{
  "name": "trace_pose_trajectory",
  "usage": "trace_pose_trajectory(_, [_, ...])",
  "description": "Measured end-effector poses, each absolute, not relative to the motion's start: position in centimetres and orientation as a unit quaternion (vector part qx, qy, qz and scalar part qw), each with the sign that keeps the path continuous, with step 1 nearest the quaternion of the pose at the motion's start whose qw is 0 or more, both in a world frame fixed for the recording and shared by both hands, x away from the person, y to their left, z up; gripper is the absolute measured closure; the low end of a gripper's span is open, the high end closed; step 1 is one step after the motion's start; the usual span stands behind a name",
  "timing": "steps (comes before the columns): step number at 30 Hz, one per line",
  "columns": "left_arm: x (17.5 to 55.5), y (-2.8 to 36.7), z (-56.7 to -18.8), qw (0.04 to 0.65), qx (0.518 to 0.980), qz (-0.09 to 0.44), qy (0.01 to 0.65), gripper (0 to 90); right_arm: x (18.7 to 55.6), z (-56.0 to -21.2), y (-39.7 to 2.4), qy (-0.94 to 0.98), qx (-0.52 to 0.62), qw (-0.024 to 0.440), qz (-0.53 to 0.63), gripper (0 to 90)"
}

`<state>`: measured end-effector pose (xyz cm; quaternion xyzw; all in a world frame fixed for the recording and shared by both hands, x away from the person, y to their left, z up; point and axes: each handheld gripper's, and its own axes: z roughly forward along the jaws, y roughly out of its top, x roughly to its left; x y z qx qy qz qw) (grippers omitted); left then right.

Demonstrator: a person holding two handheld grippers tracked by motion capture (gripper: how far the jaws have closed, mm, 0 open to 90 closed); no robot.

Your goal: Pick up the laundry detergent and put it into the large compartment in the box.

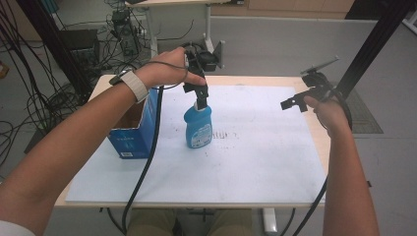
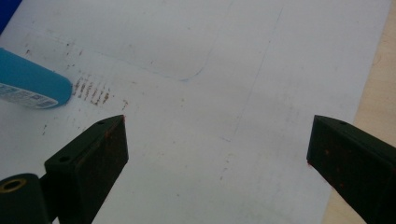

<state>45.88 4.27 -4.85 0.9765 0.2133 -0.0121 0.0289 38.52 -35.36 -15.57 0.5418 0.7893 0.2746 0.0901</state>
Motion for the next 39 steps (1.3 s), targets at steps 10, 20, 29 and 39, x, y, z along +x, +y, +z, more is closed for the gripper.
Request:
trace_pose_trajectory(10, [46.5, 4.0, -6.1, 0.024, 0.976, -0.012, 0.218, 6.4, 38.5, -15.6, -35.4, 0.789, 0.542, 0.09, 0.275, 5.3])
trace_pose_trajectory(20, [47.1, 3.6, -7.0, 0.017, 0.975, -0.014, 0.222, 6.4, 38.6, -15.6, -35.3, 0.79, 0.541, 0.09, 0.275, 5.3])
trace_pose_trajectory(29, [47.6, 3.5, -8.3, 0.011, 0.974, -0.017, 0.227, 6.4, 38.6, -15.7, -35.3, 0.79, 0.54, 0.089, 0.276, 5.3])
trace_pose_trajectory(39, [47.6, 3.1, -9.5, 0.009, 0.973, -0.021, 0.229, 6.4, 38.6, -15.8, -35.3, 0.79, 0.54, 0.087, 0.276, 5.3])
